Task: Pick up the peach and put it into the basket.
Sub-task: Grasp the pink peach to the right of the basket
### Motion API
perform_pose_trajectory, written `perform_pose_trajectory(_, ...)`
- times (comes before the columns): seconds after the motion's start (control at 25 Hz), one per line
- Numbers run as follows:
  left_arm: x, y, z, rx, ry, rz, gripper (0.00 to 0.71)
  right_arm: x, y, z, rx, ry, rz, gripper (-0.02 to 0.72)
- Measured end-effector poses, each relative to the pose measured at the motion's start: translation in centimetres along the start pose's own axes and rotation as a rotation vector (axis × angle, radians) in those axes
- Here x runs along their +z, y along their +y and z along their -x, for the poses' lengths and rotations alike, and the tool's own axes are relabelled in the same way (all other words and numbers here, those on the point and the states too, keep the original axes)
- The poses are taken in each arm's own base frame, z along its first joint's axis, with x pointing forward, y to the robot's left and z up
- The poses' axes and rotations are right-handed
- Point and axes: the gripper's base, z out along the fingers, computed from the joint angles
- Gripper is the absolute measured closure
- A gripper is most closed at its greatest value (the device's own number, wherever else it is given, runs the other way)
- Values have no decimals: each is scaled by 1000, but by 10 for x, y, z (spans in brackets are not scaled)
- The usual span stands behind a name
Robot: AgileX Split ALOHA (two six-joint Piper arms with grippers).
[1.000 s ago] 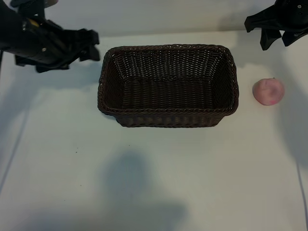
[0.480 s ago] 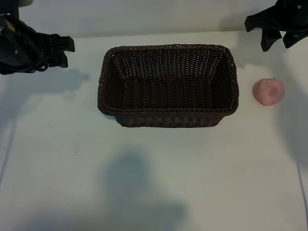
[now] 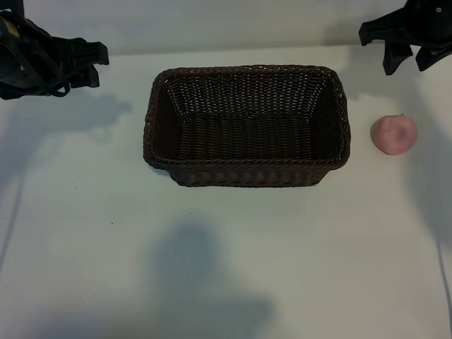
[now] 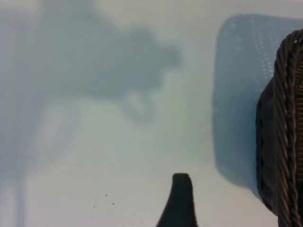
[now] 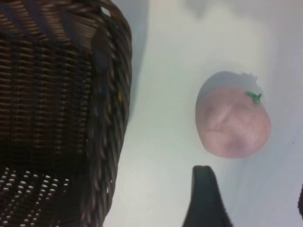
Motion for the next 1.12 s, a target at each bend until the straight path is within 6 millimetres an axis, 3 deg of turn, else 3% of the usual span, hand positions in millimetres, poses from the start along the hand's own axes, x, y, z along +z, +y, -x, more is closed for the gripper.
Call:
perform_pose_trajectory(0.6, 4, -4, 1, -46, -8, -40, 115, 4, -5, 7, -3, -58, -54, 238)
perform_pose_trajectory(1.12, 4, -4, 1, -51, -6, -45, 115, 93, -38, 13, 69, 78, -87, 238)
